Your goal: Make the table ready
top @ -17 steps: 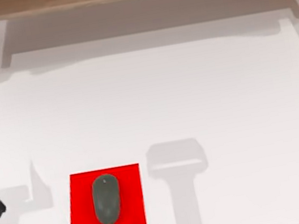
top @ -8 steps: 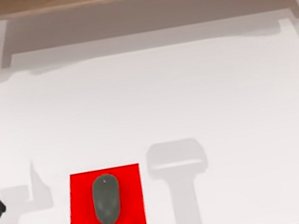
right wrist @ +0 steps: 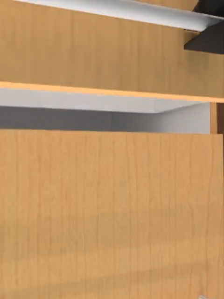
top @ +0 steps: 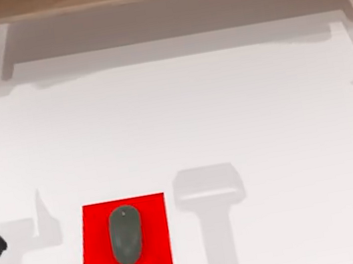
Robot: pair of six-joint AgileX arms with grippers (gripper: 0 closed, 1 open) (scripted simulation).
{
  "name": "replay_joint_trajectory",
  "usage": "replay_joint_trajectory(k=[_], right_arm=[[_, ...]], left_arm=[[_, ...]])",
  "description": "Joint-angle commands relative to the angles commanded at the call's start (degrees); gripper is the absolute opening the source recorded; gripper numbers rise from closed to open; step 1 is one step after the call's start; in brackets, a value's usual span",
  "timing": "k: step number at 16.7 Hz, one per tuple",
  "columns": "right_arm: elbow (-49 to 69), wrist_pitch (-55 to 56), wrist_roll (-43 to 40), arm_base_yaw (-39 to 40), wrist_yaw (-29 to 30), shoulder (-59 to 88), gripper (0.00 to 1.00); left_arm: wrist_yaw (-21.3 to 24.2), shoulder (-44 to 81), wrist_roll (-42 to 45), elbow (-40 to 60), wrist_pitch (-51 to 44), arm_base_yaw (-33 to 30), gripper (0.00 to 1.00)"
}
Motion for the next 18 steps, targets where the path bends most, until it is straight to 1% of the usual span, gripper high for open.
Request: replay_joint_trajectory(k=[2,7,14,18], right_arm=[[1.68,-1.1,0.01,1.01,1.0,0.74,0.0],[2.33,-1.65,-0.24,0.87,1.3,1.12,0.0],[13.53,-8.06,-0.18,4.84,5.31,6.08,0.0],[15.6,-9.27,-0.21,5.61,6.0,6.99,0.0]], left_arm=[[0.0,0.0,0.0,0.0,0.0,0.0,1.0],[0.0,0.0,0.0,0.0,0.0,0.0,1.0],[0.0,0.0,0.0,0.0,0.0,0.0,1.0],[0.0,0.0,0.0,0.0,0.0,0.0,1.0]])
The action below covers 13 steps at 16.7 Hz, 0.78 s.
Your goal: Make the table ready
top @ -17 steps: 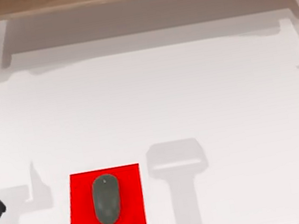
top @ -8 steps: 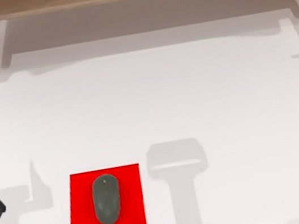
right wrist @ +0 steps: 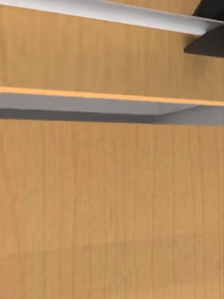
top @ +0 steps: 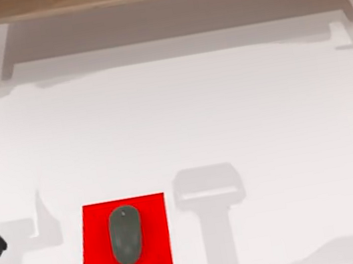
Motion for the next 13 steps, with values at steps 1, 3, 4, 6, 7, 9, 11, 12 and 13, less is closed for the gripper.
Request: replay_joint_trajectory(k=[1,3,4,6,7,9,11,12,13], right_arm=[[0.0,0.0,0.0,0.0,0.0,0.0,0.0],[-0.1,-0.13,-0.12,-0.34,0.0,-0.02,0.0],[0.68,-0.56,-0.09,-0.21,0.28,0.38,0.0],[3.78,-2.18,0.0,0.43,1.04,1.93,0.0],[5.87,-3.24,0.03,0.9,1.45,2.9,0.0],[10.52,-5.61,0.02,1.97,2.39,4.87,0.0],[14.28,-7.75,-0.06,2.91,3.31,6.46,0.0],[15.36,-8.47,-0.09,3.23,3.61,7.01,0.0],[15.82,-8.8,-0.11,3.38,3.74,7.26,0.0]], left_arm=[[0.0,0.0,0.0,0.0,0.0,0.0,1.0],[0.0,0.0,0.0,0.0,0.0,0.0,1.0],[0.0,0.0,0.0,0.0,0.0,0.0,1.0],[0.0,0.0,0.0,0.0,0.0,0.0,1.0],[0.0,0.0,0.0,0.0,0.0,0.0,1.0],[0.0,0.0,0.0,0.0,0.0,0.0,1.0],[0.0,0.0,0.0,0.0,0.0,0.0,1.0],[0.0,0.0,0.0,0.0,0.0,0.0,1.0],[0.0,0.0,0.0,0.0,0.0,0.0,1.0]])
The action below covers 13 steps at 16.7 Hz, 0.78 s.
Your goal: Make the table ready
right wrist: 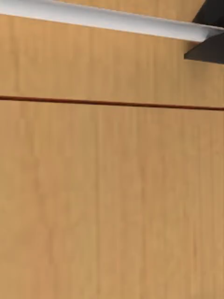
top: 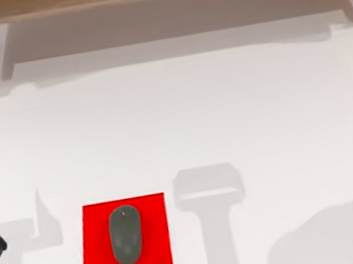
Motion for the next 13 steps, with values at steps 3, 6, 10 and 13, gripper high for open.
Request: replay_joint_trajectory(k=[3,6,10,13], right_arm=[[0.02,-0.02,0.0,0.01,0.01,0.01,0.0],[0.02,-0.02,0.0,0.01,0.01,0.01,0.23],[0.02,-0.02,0.0,0.01,0.01,0.01,0.53],[0.02,-0.02,0.0,0.01,0.01,0.01,0.75]], left_arm=[[0.0,0.0,0.0,0.0,0.0,0.0,1.0],[0.0,0.0,0.0,0.0,0.0,0.0,1.0],[0.0,0.0,0.0,0.0,0.0,0.0,1.0],[0.0,0.0,0.0,0.0,0.0,0.0,1.0]])
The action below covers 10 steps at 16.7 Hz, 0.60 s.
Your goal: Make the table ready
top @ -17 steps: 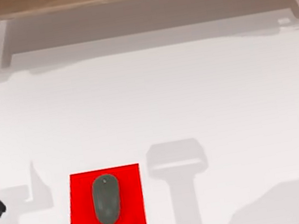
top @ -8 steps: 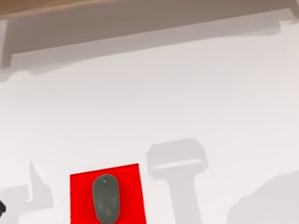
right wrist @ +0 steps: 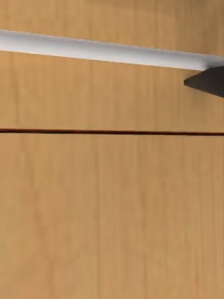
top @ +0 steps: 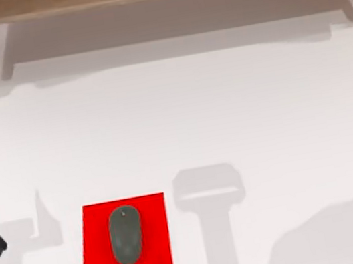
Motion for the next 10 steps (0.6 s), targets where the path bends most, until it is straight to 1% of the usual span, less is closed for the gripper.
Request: replay_joint_trajectory(k=[3,4,10], right_arm=[[0.0,0.0,0.0,0.0,0.0,0.0,0.98],[0.0,0.0,0.0,0.0,0.0,0.0,1.0],[0.0,0.0,0.0,0.0,0.0,0.0,1.0]], left_arm=[[0.0,0.0,0.0,0.0,0.0,0.0,1.0],[0.0,0.0,0.0,0.0,0.0,0.0,1.0],[0.0,0.0,0.0,0.0,0.0,0.0,1.0]])
